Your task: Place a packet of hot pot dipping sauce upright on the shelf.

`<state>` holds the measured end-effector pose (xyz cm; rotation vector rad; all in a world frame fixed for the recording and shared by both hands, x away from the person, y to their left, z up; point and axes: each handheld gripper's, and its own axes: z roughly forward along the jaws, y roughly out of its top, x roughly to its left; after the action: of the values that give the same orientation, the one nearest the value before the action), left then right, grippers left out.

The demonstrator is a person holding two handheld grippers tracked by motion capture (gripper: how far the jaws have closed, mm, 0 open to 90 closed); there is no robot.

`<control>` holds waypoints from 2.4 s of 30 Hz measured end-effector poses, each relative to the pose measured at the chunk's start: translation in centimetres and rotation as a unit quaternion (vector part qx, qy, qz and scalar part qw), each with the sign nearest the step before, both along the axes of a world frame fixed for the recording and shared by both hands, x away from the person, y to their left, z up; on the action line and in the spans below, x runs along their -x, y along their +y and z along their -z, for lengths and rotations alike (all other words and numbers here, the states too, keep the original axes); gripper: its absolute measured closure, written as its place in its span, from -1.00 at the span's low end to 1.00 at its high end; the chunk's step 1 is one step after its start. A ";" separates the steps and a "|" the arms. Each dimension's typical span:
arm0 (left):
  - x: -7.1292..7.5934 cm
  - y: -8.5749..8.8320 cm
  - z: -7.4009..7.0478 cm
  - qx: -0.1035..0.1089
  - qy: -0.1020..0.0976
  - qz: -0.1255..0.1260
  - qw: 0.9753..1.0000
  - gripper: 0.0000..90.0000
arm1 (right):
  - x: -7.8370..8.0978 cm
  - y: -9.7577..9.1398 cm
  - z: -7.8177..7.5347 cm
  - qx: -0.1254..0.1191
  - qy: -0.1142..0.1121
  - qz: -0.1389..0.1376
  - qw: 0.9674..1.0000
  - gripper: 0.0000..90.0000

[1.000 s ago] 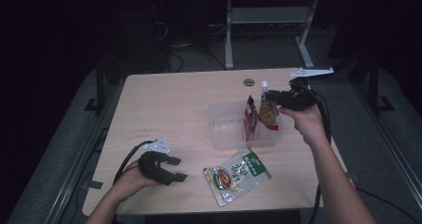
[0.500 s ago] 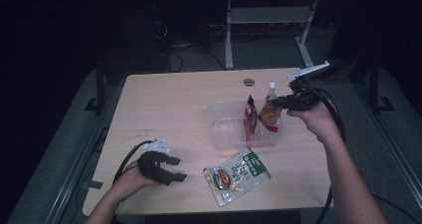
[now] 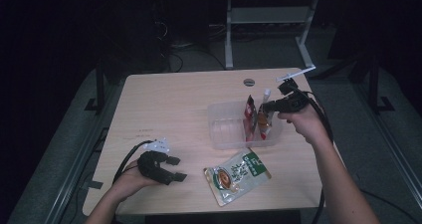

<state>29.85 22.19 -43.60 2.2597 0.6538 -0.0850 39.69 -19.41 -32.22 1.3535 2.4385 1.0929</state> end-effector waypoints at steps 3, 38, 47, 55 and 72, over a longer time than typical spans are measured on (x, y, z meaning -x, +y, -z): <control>0.0 0.0 0.0 -0.002 -0.002 0.002 1.000 -0.34 | -0.1 0.0 0.6 0.000 0.000 0.001 1.000 0.96; 0.2 -0.3 0.2 -0.009 -0.014 0.011 1.000 -0.35 | 8.3 -4.9 2.9 -0.008 -0.134 -0.062 0.989 -0.32; 0.5 -0.8 0.2 -0.015 -0.017 0.016 1.000 -0.34 | 10.8 -5.6 5.7 0.011 -0.124 -0.082 0.989 -0.31; 1.4 -2.7 -0.6 -0.017 -0.039 0.036 0.998 -0.04 | 11.8 -5.3 8.6 0.002 -0.100 -0.102 0.990 -0.35; 2.1 -11.2 -0.8 -0.008 -0.085 0.059 0.995 0.45 | 11.5 -2.4 11.6 0.010 -0.069 -0.160 0.985 -0.39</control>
<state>27.78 10.97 -42.79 2.2895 0.4336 0.0545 28.18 -21.86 -43.85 0.8649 2.6103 1.1803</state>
